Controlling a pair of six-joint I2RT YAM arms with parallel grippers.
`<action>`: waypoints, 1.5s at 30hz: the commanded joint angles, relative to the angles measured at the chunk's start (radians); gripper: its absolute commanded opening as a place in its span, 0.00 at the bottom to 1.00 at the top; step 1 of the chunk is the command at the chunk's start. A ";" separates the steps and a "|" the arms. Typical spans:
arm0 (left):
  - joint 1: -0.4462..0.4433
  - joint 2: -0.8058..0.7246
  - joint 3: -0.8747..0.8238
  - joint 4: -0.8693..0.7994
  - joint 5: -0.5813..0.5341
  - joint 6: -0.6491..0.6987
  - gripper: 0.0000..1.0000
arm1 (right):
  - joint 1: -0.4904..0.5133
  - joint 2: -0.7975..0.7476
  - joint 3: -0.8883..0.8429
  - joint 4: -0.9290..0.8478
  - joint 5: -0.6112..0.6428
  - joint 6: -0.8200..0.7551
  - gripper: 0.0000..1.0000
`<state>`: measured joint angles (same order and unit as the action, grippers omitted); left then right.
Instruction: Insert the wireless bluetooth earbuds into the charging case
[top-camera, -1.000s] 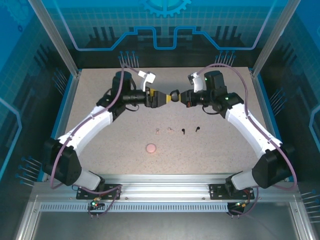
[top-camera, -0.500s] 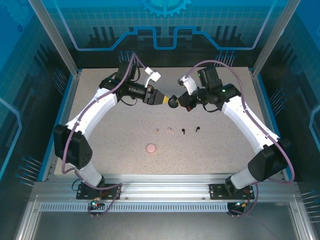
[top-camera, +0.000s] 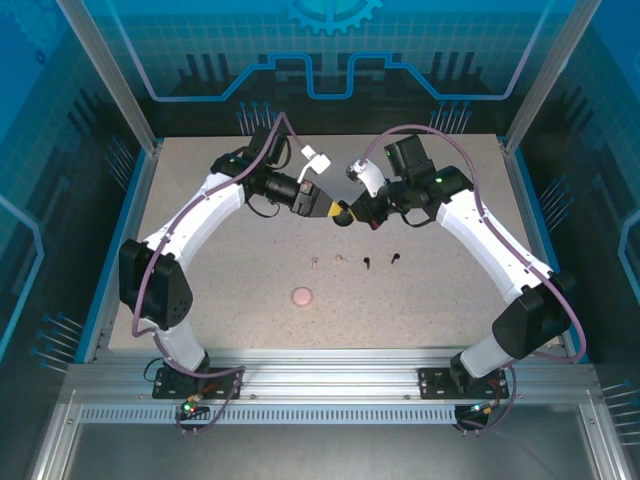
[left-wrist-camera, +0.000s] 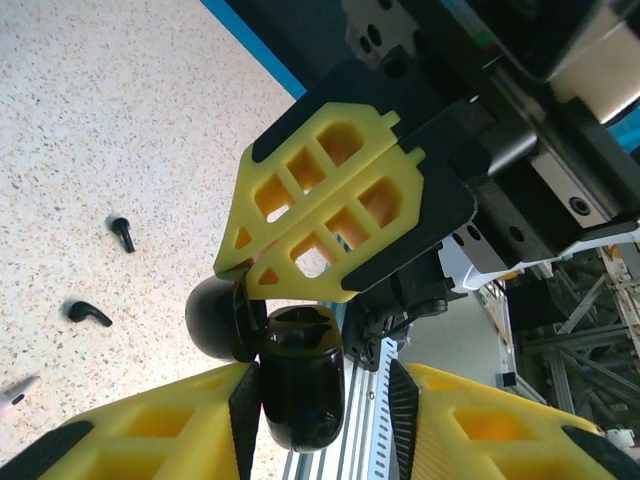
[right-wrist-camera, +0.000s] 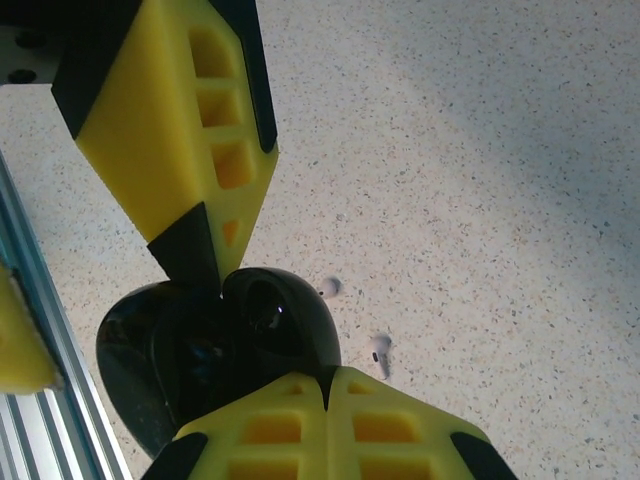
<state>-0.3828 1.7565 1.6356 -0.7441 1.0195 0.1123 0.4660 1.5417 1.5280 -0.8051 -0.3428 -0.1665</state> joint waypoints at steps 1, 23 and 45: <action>-0.023 0.021 0.028 -0.035 0.046 0.030 0.41 | 0.016 0.011 0.037 0.004 -0.012 -0.014 0.00; -0.024 0.053 0.019 -0.023 0.046 0.035 0.18 | 0.022 0.017 0.034 0.021 -0.002 0.001 0.00; 0.040 -0.387 -0.636 0.949 -0.399 -0.297 0.00 | -0.122 -0.069 -0.199 0.051 0.149 0.445 0.64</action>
<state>-0.3367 1.4715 1.1213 -0.1802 0.7876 -0.0845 0.3180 1.4395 1.4086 -0.7437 -0.2588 0.1528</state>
